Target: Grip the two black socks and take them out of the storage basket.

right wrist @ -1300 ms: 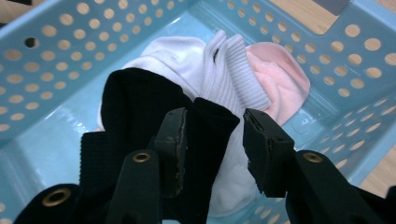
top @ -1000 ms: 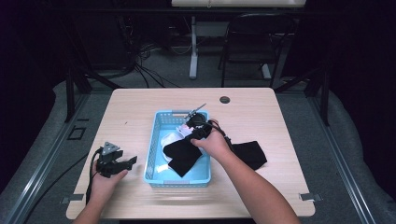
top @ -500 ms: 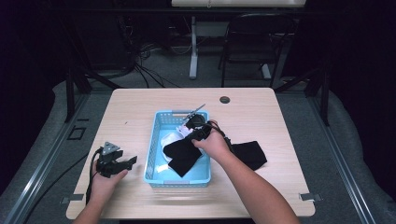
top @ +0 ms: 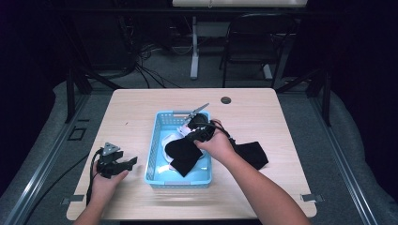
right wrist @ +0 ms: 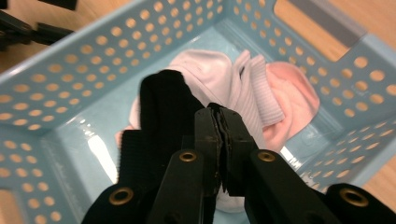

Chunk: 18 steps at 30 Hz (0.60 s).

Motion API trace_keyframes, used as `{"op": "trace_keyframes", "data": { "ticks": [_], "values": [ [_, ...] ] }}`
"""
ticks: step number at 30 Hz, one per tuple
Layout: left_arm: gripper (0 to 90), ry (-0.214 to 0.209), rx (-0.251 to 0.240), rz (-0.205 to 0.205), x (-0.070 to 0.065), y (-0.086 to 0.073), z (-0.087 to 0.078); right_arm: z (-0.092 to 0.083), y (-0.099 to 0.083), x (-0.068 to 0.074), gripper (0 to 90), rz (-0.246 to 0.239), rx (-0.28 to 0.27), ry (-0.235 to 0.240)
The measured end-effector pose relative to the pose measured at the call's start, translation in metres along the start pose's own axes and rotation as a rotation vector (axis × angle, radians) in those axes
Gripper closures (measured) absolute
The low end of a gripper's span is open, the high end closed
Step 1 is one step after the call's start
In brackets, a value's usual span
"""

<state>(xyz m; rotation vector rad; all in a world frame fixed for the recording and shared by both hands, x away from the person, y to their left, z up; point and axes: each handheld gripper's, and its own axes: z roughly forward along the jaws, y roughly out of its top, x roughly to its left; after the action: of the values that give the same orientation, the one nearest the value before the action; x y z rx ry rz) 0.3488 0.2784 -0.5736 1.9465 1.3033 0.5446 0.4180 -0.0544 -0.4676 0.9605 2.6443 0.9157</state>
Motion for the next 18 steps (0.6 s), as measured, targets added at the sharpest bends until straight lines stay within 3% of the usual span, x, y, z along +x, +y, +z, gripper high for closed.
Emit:
{"op": "trace_keyframes", "data": {
  "ticks": [10,18],
  "values": [
    [32.1,0.0,0.003,-0.001,0.0,0.0,0.0,-0.059,0.015,0.017,87.1,-0.059,-0.11,0.013],
    [32.1,0.0,0.003,-0.001,0.0,0.0,0.0,-0.079,0.022,0.023,87.1,-0.083,-0.135,0.004]
  ]
}}
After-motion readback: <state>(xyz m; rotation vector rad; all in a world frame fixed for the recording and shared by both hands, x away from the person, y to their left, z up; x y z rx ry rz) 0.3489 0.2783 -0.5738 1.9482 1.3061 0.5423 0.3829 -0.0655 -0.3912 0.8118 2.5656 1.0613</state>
